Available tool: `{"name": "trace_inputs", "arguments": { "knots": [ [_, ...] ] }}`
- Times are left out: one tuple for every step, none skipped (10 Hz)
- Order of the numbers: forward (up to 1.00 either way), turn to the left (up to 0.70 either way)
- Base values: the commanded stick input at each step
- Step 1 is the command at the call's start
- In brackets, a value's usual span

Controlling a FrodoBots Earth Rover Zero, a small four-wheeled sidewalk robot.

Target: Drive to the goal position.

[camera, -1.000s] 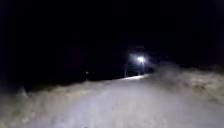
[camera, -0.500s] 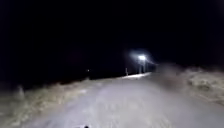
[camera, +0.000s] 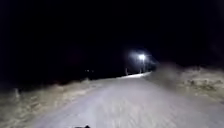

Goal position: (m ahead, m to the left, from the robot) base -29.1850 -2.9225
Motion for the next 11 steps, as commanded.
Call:
{"name": "trace_inputs", "arguments": {
  "knots": [
    [0.05,-0.14],
    [0.01,-0.85],
    [0.05,-0.1],
    [0.05,-0.1],
    [0.01,-0.81],
    [0.04,-0.23],
    [0.02,-0.66],
    [0.03,-0.53],
    [0.03,-0.4],
    [0.0,-0.93],
    [0.04,-0.22]
  ]
}}
